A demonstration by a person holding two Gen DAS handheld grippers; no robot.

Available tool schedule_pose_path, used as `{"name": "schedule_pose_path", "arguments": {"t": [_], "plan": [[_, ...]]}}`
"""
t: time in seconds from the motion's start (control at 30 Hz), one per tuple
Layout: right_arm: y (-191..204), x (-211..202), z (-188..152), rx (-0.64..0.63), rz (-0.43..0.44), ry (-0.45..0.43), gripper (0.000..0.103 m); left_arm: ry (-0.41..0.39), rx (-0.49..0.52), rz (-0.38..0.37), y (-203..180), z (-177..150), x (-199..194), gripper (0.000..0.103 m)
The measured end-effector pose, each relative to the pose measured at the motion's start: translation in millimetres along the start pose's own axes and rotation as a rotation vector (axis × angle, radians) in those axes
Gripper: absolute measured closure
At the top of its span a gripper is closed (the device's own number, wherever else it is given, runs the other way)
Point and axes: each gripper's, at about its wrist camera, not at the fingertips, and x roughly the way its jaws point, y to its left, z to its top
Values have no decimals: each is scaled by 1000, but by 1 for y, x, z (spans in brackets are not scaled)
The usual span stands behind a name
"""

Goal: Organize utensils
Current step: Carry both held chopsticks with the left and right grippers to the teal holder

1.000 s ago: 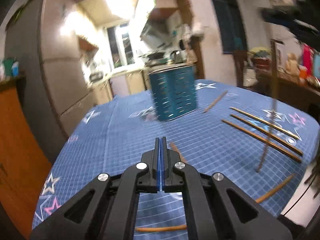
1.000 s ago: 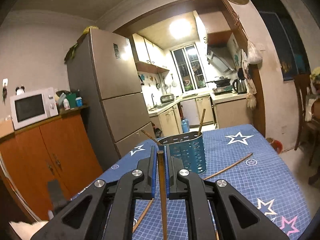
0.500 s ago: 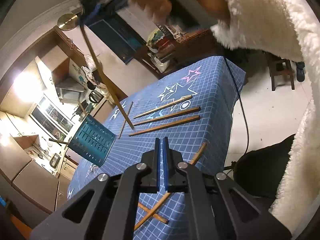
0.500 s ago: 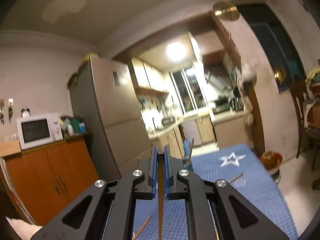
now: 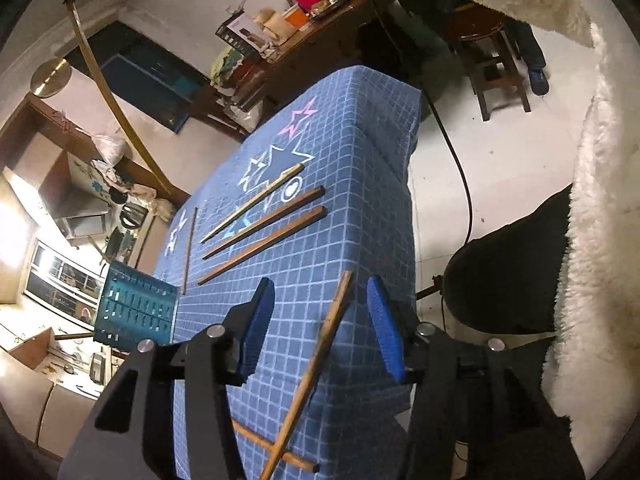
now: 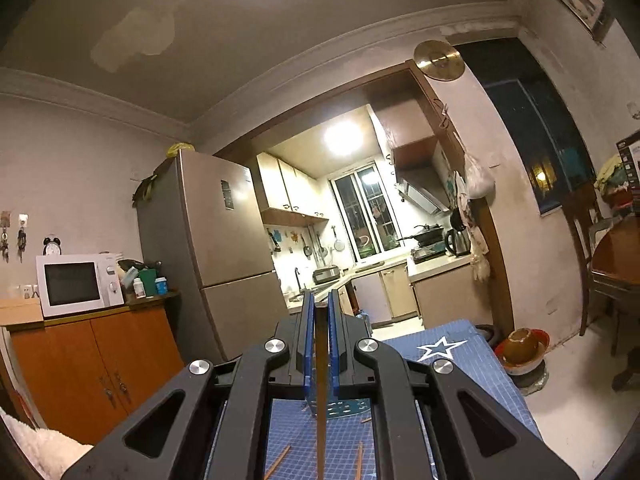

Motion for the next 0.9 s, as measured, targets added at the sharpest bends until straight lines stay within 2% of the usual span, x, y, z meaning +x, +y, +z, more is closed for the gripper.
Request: {"name": "schedule_pose_path", "arguments": {"t": [0.07,0.23,0.57,0.9], "plan": [[-2,-2,-1,8,2,0,95,0,-1,7,-3,2,6,58],[-5,-4,-2,14,-2,3,95,17,-2,15,-9,4,15,81],[-18,-12,-7,43,-6,13,95,17,-31,27,-11,5,18,92],[-13,-11,-8,52,10,30,95,26,-50,36,-11,0,13,92]]}}
